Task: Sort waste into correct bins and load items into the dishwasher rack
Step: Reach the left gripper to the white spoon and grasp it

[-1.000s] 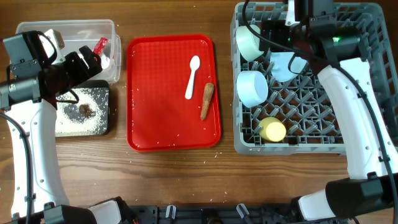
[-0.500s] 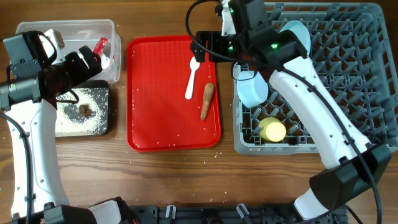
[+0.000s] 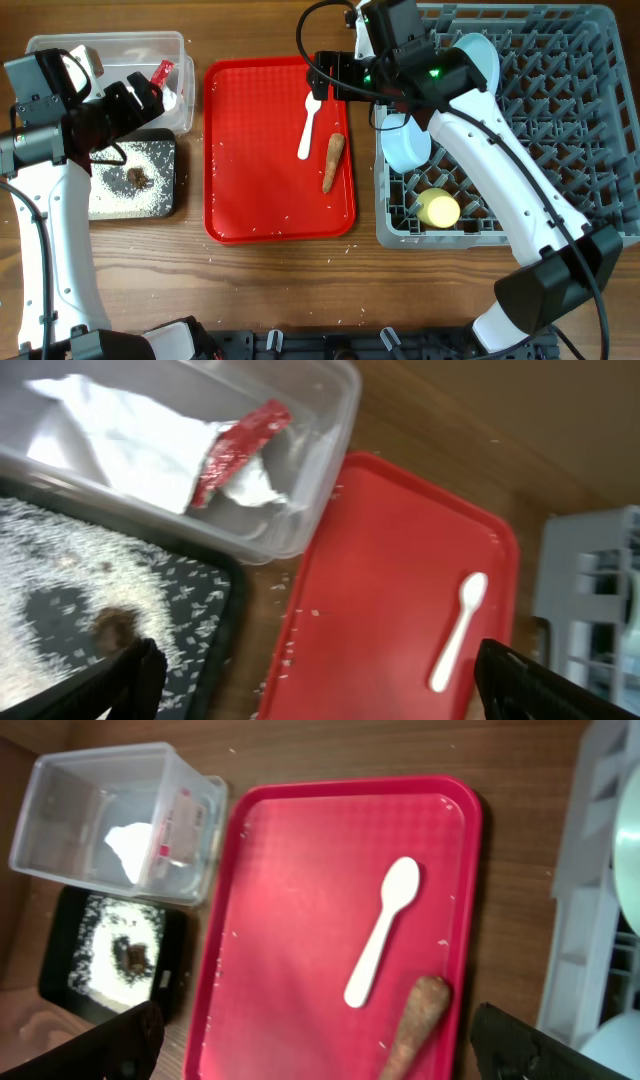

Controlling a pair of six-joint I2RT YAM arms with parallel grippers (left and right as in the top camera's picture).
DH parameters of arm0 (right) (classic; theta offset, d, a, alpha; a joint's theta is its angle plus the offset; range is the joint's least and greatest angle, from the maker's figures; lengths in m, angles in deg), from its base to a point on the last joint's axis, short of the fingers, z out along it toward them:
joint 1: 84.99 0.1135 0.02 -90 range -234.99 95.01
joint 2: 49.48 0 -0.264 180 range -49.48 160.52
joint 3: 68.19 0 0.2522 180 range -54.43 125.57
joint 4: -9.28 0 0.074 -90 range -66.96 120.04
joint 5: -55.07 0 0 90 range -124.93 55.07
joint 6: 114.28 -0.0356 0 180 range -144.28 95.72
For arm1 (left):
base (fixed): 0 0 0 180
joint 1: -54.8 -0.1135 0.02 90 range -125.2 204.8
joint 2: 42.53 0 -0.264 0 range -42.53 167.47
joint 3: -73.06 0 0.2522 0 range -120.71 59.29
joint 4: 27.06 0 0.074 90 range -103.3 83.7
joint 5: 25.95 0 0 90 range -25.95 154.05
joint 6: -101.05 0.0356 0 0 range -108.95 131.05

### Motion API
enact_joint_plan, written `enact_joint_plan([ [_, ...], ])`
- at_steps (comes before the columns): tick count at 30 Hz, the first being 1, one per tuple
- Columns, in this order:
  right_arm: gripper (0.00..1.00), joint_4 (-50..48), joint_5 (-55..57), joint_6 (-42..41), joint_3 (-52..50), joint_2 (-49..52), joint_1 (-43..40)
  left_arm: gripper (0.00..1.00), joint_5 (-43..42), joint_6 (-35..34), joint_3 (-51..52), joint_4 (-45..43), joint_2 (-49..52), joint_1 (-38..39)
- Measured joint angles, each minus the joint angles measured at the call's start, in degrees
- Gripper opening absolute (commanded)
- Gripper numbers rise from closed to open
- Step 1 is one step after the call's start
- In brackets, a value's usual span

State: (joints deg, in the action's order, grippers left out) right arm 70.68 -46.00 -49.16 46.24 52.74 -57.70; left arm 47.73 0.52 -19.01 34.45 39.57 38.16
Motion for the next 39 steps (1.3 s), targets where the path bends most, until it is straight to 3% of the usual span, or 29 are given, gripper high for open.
enact_joint_plan([
  [3,1.00,1.22,1.05,0.00,0.00,0.00,-0.63,1.00,-1.60,0.02,0.00,-1.97,0.07,2.56],
  [8,1.00,4.26,2.29,0.22,-0.02,-1.53,-6.21,1.00,2.99,0.81,-0.09,-7.41,4.46,17.68],
  [13,1.00,9.84,6.36,0.79,-0.02,-11.06,-13.86,1.00,11.37,2.82,-0.09,-16.87,15.21,32.33],
  [19,1.00,14.88,9.05,1.60,0.00,-18.95,-18.86,0.99,17.84,4.96,-0.09,-24.87,25.62,40.19],
  [23,1.00,17.79,9.27,2.47,-0.02,-18.49,-18.88,0.88,21.49,5.35,-0.09,-29.70,31.06,43.50],
  [30,1.00,18.67,9.44,2.67,-0.02,-17.25,-18.88,0.70,26.43,0.26,-0.09,-30.51,36.22,44.39],
  [35,1.00,18.91,9.44,2.69,-0.02,-16.92,-18.88,0.63,27.10,-2.25,-0.09,-30.71,38.91,44.39],
  [36,1.00,18.93,9.44,2.69,-0.02,-16.92,-18.88,0.56,27.23,-2.36,-0.22,-31.21,39.21,44.39],
  [37,1.00,19.06,9.44,2.69,-0.02,-16.92,-18.88,0.40,27.39,-2.40,-0.33,-31.39,39.43,44.39],
  [39,1.00,19.06,9.42,2.69,-0.02,-16.92,-18.88,0.25,27.67,-3.08,-0.59,-31.87,39.85,44.39],
])
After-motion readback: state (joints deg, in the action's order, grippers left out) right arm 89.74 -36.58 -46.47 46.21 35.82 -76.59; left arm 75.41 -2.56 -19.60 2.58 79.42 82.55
